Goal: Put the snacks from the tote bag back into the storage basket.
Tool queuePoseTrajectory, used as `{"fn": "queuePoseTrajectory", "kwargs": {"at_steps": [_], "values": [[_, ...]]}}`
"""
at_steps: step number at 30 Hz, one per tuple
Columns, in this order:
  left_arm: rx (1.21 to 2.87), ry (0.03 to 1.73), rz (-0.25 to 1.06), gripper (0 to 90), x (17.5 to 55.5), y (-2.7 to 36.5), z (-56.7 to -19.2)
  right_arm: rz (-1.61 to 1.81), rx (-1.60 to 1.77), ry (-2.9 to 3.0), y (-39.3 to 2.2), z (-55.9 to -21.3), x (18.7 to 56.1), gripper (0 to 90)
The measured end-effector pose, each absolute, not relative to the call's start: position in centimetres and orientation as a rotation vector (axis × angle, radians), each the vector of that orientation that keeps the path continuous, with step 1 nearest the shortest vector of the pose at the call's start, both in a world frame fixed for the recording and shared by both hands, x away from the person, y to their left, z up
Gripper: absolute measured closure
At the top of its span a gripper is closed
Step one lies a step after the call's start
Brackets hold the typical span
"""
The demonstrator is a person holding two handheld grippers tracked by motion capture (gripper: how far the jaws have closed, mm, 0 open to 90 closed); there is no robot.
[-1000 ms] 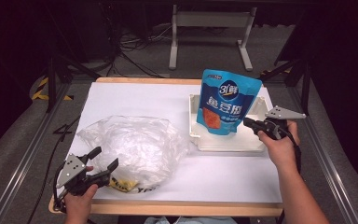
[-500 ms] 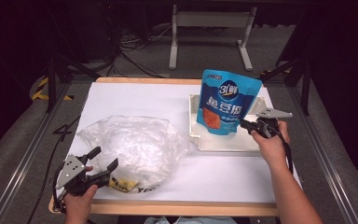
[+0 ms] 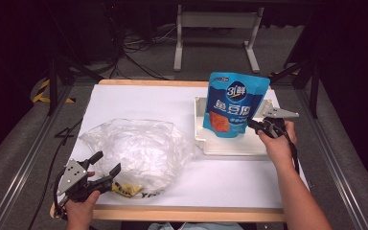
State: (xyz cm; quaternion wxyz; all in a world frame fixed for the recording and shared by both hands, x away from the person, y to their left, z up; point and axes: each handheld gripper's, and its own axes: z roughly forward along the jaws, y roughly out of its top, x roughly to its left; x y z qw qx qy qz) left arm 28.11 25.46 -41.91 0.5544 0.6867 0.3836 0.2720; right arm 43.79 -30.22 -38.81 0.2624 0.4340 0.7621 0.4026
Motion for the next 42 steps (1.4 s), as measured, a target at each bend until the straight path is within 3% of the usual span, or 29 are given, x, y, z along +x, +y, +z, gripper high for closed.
{"fn": "queuePoseTrajectory", "kwargs": {"at_steps": [11,14,17,19,21,26,33,42], "values": [[1.628,0.903,0.635,24.8,28.3,25.4,-41.8,1.125,1.182,2.061,-30.3,-38.4,43.6,88.4],[1.624,0.898,0.634,24.8,28.4,25.3,-41.9,1.149,1.169,2.066,-30.2,-37.7,42.7,80.7],[1.632,0.894,0.629,24.8,28.4,25.2,-41.9,1.167,1.142,2.072,-30.1,-37.0,41.7,66.2],[1.632,0.894,0.629,24.8,28.4,25.2,-41.9,1.201,1.125,2.078,-30.1,-36.5,41.0,66.2],[1.633,0.894,0.627,24.7,28.4,25.2,-41.9,1.227,1.107,2.076,-30.2,-36.1,40.4,50.1],[1.642,0.893,0.624,24.7,28.3,25.2,-41.9,1.297,1.056,2.108,-30.2,-34.9,38.6,31.4],[1.664,0.878,0.605,24.3,28.3,24.8,-41.9,1.429,0.915,2.189,-29.3,-33.8,35.9,19.7],[1.691,0.856,0.591,24.4,28.4,24.5,-41.9,1.478,0.722,2.279,-27.7,-33.4,33.4,15.7]]}}
